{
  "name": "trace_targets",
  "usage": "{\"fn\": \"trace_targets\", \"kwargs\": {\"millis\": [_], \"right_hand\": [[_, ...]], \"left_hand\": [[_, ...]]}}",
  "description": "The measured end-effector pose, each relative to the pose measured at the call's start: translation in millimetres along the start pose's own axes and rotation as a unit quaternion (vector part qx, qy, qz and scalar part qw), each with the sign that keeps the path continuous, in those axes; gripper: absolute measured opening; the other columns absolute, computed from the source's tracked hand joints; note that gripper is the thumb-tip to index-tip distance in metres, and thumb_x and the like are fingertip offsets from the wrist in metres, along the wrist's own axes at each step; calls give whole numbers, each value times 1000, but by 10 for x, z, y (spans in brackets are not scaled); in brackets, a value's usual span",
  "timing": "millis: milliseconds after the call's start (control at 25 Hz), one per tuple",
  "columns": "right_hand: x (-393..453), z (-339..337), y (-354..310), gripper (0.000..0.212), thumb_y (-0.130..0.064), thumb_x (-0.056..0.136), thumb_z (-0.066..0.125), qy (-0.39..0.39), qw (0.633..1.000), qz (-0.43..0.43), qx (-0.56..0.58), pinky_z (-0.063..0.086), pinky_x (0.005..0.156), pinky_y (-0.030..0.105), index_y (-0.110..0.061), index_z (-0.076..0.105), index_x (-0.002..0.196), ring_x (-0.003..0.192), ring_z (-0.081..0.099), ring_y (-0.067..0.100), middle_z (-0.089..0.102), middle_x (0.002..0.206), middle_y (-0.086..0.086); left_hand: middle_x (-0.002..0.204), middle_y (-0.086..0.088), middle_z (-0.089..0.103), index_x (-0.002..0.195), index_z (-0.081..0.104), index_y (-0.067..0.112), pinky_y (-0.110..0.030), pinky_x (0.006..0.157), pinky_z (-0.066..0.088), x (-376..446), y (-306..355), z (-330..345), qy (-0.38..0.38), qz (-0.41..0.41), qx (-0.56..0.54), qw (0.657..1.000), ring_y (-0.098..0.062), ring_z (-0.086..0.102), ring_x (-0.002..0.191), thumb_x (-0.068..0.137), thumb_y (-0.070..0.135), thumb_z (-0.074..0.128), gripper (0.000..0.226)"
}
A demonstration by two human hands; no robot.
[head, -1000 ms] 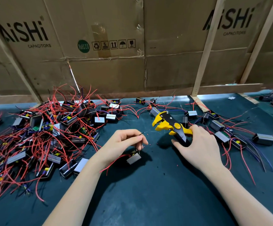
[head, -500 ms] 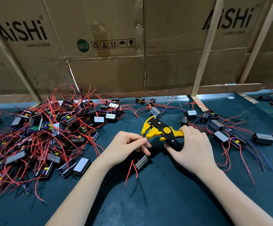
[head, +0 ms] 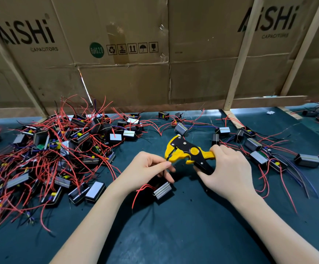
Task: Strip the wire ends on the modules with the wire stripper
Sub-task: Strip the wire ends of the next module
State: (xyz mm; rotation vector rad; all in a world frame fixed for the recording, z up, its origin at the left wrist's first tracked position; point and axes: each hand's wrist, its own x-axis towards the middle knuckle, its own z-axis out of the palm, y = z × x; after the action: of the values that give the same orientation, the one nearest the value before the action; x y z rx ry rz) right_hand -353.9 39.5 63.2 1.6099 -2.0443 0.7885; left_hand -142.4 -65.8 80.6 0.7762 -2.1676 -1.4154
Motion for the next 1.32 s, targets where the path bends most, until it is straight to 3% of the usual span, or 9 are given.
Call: {"fn": "trace_targets", "kwargs": {"millis": [360,680,920,1320], "right_hand": [[1,0,6,45,-40,56,87,32,999,-18,-20,43,57,33,-10,57,72,61,58,32,56,64,4],[-3,14,-23,43,-37,51,90,16,999,-3,-29,33,51,26,-11,60,65,51,59,31,55,56,3],[-17,33,-68,47,-36,47,93,5,998,-5,-62,27,48,23,-10,55,52,39,54,31,54,46,5],[-6,36,-43,49,-46,50,88,26,997,-14,-65,29,54,26,-11,58,67,52,57,30,54,57,2]], "left_hand": [[73,-9,76,93,76,4,-15,67,45,8,-28,-12,-18,-21,-31,999,-13,53,70,99,17,56,25],[71,-9,75,91,77,4,-13,65,45,36,-94,-23,-33,-20,-36,999,-4,57,64,99,18,56,26],[73,-8,76,89,78,8,-16,67,46,51,-180,-33,-55,-37,-37,997,-9,54,66,98,24,58,26],[74,-10,76,88,79,12,-16,66,46,69,-210,-50,-65,-49,-55,995,-12,55,67,94,33,60,29]]}}
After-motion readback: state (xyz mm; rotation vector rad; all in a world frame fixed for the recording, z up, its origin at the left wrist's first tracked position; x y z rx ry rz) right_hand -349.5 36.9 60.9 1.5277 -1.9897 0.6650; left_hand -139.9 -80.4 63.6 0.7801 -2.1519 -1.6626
